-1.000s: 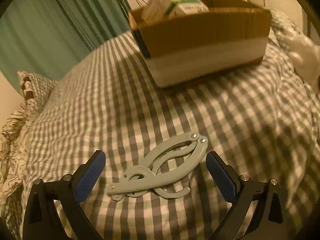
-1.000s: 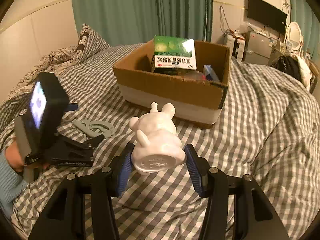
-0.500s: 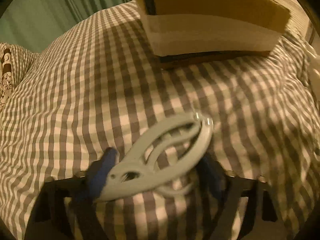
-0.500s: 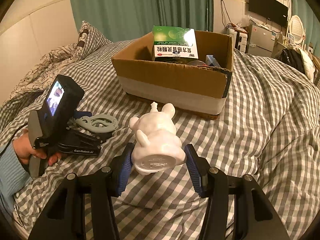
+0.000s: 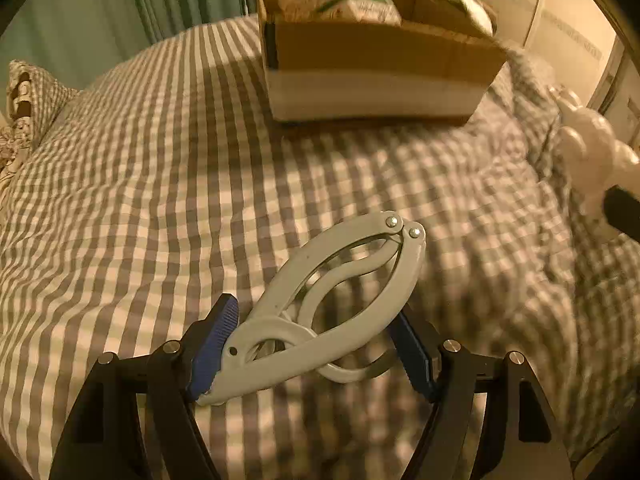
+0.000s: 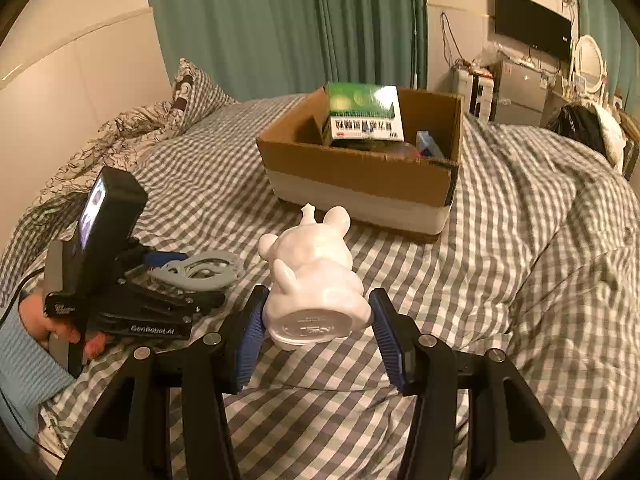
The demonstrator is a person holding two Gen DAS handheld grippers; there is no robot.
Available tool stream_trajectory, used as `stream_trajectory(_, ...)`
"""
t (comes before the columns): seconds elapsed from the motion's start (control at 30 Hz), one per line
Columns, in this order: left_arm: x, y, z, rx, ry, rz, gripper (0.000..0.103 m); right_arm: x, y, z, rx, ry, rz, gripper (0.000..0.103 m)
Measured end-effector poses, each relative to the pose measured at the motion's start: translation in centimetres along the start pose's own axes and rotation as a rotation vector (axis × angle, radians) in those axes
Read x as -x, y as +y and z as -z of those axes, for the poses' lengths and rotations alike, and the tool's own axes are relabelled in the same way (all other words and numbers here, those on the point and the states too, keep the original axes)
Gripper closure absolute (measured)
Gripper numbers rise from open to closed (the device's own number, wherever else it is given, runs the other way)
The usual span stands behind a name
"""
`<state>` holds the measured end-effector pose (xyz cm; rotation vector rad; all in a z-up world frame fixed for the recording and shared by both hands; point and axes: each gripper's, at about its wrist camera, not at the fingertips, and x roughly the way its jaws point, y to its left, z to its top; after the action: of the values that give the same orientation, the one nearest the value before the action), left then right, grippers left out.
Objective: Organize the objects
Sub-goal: 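Grasp the grey clip with the left tool while the right grasps the white figurine, then lower the clip and figurine into the box and open both tools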
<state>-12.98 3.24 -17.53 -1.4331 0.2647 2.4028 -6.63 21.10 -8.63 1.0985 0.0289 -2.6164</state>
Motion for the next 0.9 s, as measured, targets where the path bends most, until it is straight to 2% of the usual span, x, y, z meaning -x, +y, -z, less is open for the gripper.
stream_trajectory(0.1,2.6,-0.6,-0.3,0.029,-0.042,0.042,0.026,1.5,0.6,-0.5,0.013,-0.023,0.015,0.052)
stream_trajectory(0.23,6.8,-1.6,-1.6,0.030,-0.120,0.025,0.026,3.8,1.1,-1.6,0.029,-0.062,0.029,0.052)
stream_trajectory(0.3,9.1,-1.3,-2.2,0.065,-0.151,0.046,0.026,5.3,1.3,-2.6,0.037,-0.093,0.021,0.052)
stream_trajectory(0.37,11.1,-0.6,-3.3,0.097,-0.191,0.076,0.026,6.7,1.5,-3.6,0.053,-0.130,0.022,0.052)
stream_trajectory(0.53,15.5,-0.5,-7.0,0.123,-0.298,0.078,0.026,8.9,1.6,-6.9,0.093,-0.201,0.026,0.052)
stream_trajectory(0.7,16.8,-0.3,-11.7,0.164,-0.363,0.012,0.026,9.0,0.5,-10.9,0.108,-0.244,0.031,0.052)
stream_trajectory(0.9,14.2,-0.4,-17.7,0.185,-0.376,0.005,0.026,6.6,-3.2,-15.4,0.070,-0.242,0.053,0.052)
